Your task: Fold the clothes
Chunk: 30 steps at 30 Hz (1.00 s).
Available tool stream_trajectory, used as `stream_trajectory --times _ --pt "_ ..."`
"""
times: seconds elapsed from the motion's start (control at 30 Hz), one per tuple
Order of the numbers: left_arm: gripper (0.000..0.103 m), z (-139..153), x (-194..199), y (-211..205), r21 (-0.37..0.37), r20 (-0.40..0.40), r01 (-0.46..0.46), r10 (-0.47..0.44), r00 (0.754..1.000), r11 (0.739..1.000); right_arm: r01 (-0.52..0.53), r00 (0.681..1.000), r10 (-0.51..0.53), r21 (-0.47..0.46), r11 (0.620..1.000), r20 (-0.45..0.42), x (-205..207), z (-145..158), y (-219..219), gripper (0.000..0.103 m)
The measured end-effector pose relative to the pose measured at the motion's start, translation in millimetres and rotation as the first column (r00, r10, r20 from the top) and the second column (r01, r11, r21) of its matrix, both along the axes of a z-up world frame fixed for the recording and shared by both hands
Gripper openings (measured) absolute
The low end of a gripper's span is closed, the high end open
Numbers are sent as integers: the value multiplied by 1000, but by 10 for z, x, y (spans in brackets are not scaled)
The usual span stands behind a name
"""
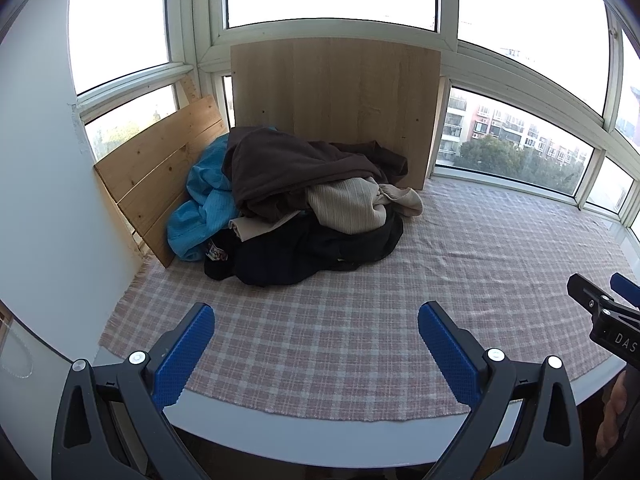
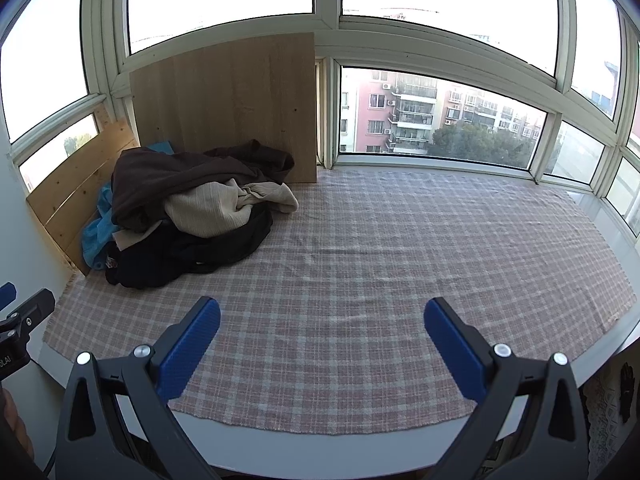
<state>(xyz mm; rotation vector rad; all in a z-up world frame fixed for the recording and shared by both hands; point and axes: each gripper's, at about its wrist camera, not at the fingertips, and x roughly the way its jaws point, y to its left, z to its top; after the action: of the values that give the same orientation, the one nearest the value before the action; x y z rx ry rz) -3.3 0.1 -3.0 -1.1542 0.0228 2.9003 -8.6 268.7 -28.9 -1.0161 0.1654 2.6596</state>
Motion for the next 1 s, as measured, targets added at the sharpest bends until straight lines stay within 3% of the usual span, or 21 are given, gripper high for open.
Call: stream_trajectory --times 0.63,1.0 --pt "103 -5 0 -25 7 -13 9 -8 1000 1000 -4 1000 4 0 1000 -4 -49 4 -19 103" --pt "103 49 -66 -116 6 -47 8 -7 999 1000 -44 998 42 -62 997 -41 -151 67 -51 103"
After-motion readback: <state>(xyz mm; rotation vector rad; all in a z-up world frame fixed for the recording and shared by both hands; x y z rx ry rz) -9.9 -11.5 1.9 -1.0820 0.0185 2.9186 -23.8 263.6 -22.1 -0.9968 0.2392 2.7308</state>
